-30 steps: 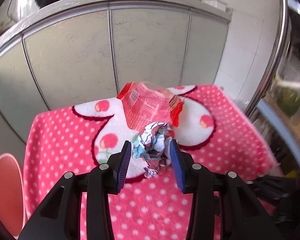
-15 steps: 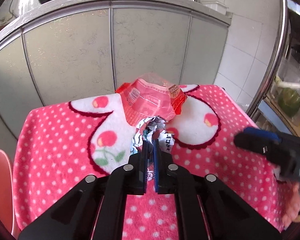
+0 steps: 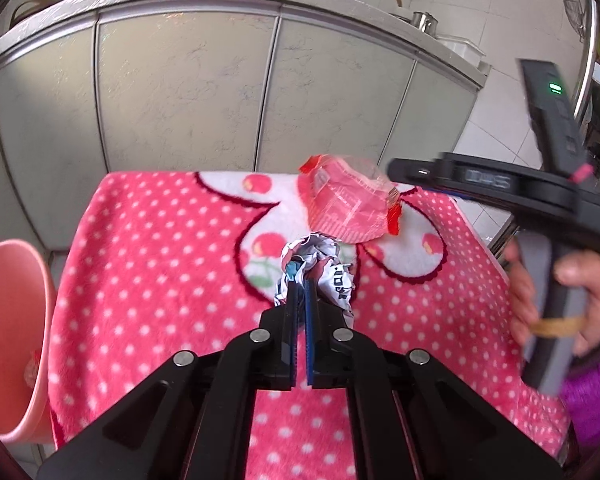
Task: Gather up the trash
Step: 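Grasp the red snack bag with the right tool while the left tool holds the foil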
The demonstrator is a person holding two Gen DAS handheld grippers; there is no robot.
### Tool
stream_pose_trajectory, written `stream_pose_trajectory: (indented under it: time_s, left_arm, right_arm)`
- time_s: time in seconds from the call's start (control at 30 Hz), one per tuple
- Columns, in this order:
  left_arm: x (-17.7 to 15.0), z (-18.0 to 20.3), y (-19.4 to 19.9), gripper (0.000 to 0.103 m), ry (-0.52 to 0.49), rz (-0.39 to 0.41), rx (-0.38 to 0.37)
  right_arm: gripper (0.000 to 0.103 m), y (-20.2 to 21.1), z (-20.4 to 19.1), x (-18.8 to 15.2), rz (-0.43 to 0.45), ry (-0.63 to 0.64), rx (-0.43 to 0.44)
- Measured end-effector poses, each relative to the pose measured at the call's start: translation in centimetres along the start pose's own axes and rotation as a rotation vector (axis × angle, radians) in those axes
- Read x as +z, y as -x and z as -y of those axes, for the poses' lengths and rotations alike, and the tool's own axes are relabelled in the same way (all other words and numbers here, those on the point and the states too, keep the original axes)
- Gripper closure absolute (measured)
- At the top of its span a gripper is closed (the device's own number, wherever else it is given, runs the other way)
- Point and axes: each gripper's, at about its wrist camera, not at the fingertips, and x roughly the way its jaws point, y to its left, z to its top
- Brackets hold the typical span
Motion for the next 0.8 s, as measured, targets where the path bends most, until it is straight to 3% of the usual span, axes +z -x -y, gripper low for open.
stream_pose_trajectory:
  time_s: [0.07,0.17,0.2,0.37,0.4,0.43,0.8]
  left_arm:
    - [-0.4,-0.4,0.0,0.101,0.009,-0.013,0.001]
    - [-0.8,-0.8,-0.1,0.101,0.019,-0.03,0.006]
    - [-0.8,-0.8,-0.1,0.101,0.019,-0.031,0.01]
    - [-0.6,-0.8,0.2,0.101,0.026,-0.028,0.022]
    - [-0.6,-0.9,0.3,0.101,0.027,-0.027,0.026]
    - [-0.6,-0.9,0.4,0.101,0.028,-0.026,0.029]
    - [-0.2,-1.0,2.8,0.101,0.035,0.022,0.059]
  right_arm:
    - [0.05,-1.3,-0.2,-0.3,-0.032,0.02,-0.028]
    - [0.072,-2.5,-0.1,-1.4,-0.084,0.018,-0.042]
    - [0.087,-2.8,-0.1,-1.9,-0.097,0.02,-0.044]
    - [0.09,-1.7,0.0,-3.4,-0.065,-0.015,0.003]
    - [0.098,-1.1,0.0,-3.5,-0.053,-0.022,0.012]
    - [0.1,-0.6,-0.1,-3.6,-0.042,-0.029,0.018]
    - [0.101,4.8,-0.1,-5.2,0.04,-0.09,0.095]
